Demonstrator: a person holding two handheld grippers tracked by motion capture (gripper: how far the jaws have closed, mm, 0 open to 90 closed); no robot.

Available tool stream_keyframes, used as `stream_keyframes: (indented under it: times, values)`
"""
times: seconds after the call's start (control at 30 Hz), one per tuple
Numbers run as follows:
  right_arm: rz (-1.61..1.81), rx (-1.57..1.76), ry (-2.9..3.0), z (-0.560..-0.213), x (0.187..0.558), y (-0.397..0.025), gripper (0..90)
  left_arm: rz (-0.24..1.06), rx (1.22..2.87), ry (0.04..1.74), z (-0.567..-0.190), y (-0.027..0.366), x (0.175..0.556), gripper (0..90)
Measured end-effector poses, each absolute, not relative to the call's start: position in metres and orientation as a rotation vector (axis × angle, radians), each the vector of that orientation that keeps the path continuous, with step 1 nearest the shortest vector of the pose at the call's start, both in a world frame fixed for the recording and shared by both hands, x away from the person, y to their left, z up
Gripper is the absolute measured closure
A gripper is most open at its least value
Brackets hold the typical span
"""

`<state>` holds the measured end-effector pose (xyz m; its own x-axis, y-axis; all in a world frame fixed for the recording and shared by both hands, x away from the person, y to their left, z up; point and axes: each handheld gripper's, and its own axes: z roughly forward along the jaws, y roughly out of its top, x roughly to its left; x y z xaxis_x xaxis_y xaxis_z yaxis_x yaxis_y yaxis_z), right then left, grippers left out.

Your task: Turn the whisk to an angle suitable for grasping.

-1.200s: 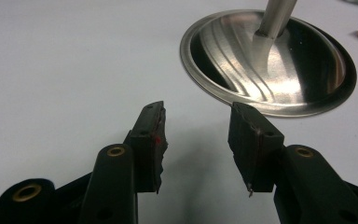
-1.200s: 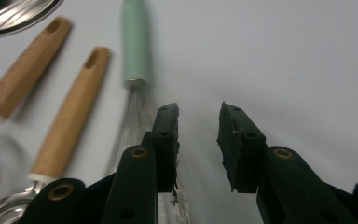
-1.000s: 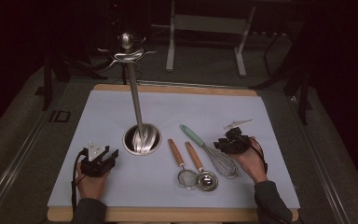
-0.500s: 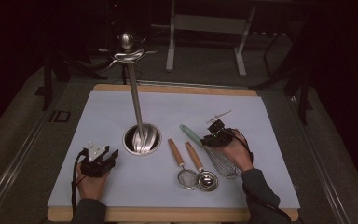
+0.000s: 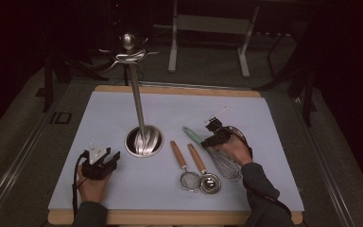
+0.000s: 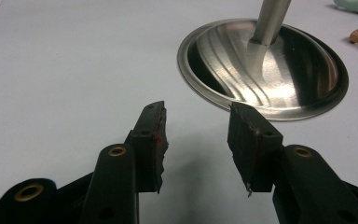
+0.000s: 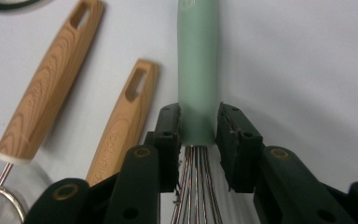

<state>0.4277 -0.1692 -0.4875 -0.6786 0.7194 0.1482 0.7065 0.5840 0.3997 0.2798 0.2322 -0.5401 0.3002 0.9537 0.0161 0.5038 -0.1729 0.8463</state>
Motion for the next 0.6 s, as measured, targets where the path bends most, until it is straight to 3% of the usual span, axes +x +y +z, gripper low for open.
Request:
stream_keyframes:
  times: [0.27, 0.6]
  values:
    - [0.619, 1.287, 2.839, -0.504, 0.437, -0.164, 67.9, 0.745, 1.799, 1.309, -0.540, 0.232, 0.280, 56.9]
    - [0.654, 1.331, 2.783, -0.498, 0.434, -0.165, 69.1, 0.748, 1.794, 1.310, -0.540, 0.232, 0.279, 56.9]
